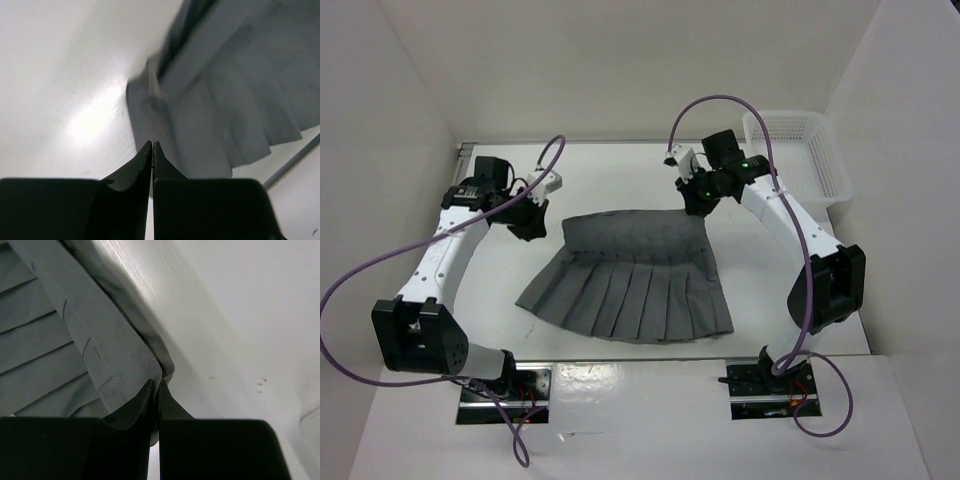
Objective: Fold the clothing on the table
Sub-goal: Fold the skirt
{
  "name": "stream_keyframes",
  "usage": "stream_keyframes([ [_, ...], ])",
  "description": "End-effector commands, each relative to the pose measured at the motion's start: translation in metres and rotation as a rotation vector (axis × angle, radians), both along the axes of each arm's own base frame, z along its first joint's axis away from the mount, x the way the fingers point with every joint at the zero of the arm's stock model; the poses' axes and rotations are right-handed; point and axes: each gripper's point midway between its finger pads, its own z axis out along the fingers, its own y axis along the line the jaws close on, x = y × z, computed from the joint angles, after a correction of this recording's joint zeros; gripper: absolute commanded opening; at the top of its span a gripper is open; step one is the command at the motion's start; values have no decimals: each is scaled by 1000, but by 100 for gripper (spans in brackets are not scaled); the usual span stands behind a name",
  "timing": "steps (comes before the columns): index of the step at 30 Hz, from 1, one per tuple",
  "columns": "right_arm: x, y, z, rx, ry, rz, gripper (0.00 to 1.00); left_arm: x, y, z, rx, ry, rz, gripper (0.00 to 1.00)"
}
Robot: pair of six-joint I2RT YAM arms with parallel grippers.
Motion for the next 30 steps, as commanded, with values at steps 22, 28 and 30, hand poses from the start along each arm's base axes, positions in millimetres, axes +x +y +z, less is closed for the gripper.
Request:
stream_keyframes([
  [22, -41, -9, -55, -119, 169, 63, 0, 16, -29, -33, -28, 80, -55, 56],
  [28, -38, -10, -72, -139, 202, 37, 0, 76, -60, -42, -58, 64, -120, 88],
  [30, -38, -10, -72, -136, 206, 29, 0, 97, -73, -43, -106, 80, -160, 90],
])
